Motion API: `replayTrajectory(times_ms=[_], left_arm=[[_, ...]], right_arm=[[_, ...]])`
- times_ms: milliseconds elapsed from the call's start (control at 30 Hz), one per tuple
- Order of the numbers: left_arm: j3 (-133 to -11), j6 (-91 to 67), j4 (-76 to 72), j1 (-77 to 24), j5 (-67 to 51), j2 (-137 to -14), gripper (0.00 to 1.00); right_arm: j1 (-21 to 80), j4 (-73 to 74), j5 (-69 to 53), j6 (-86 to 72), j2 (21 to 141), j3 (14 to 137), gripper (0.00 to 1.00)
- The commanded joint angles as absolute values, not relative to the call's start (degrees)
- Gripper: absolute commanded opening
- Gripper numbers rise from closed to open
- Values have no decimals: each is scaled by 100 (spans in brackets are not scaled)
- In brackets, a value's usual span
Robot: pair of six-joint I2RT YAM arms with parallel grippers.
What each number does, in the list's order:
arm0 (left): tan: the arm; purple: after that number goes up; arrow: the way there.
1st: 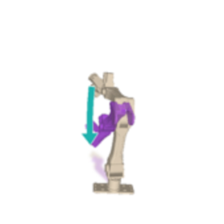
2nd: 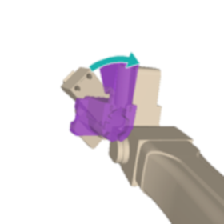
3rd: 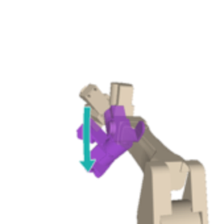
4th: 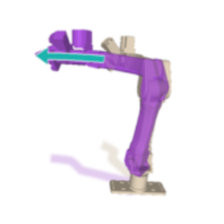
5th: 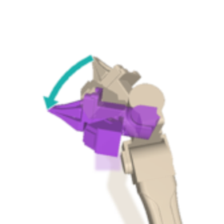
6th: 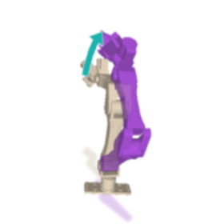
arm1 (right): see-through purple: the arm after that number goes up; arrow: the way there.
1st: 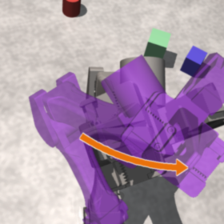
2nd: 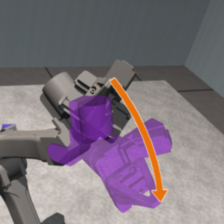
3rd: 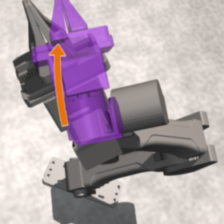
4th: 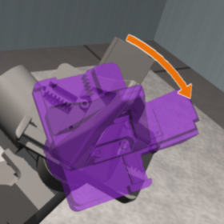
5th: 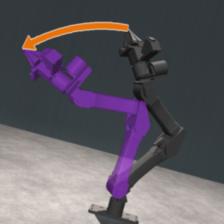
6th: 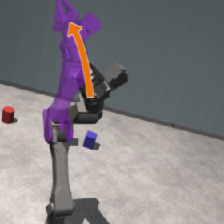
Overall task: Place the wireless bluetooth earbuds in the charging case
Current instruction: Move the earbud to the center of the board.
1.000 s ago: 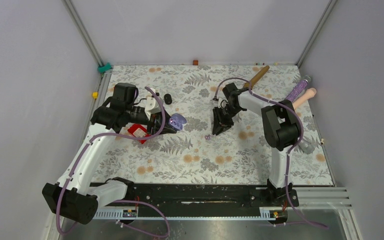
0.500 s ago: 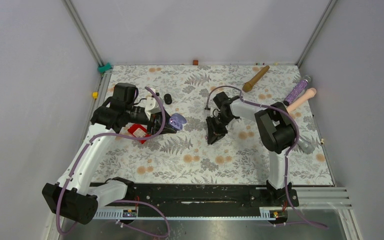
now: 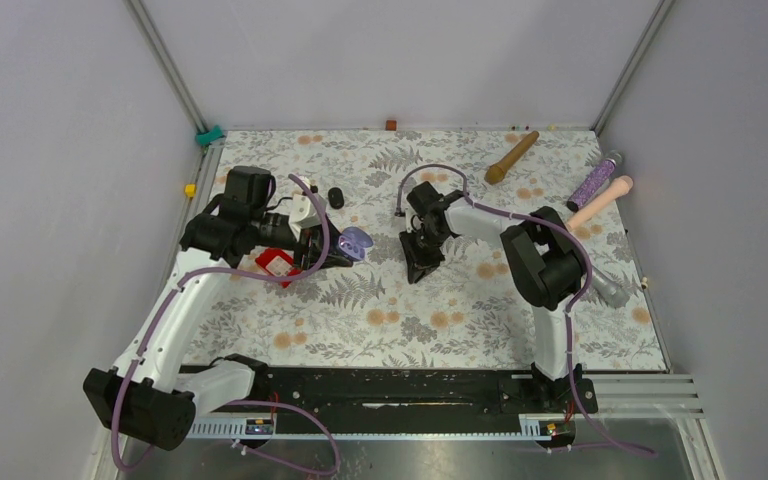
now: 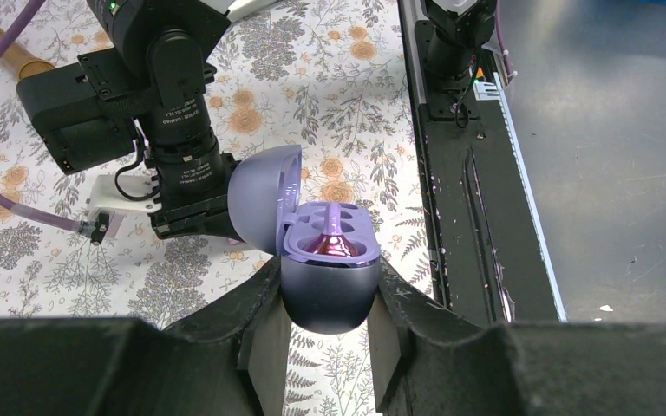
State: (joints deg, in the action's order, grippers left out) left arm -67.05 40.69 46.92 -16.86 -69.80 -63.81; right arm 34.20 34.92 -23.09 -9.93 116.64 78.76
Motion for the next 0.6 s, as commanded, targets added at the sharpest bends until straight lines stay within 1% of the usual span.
replayTrajectory(times_ms=[0,400,567], left_arm=[[-6760,4199,4587,-1700,-7057,-6223,0],[-6758,4207,4582,-1705,-7073,-6216,0],[-6748,4199,4585,-1700,-7069,-6206,0]], right_arm=[[3510,3580,-1605,-917,11756,8127,25],[3516,3659,-867,-564,11446,8060,25],[3505,3656,-769,-528,11482,8180,25]])
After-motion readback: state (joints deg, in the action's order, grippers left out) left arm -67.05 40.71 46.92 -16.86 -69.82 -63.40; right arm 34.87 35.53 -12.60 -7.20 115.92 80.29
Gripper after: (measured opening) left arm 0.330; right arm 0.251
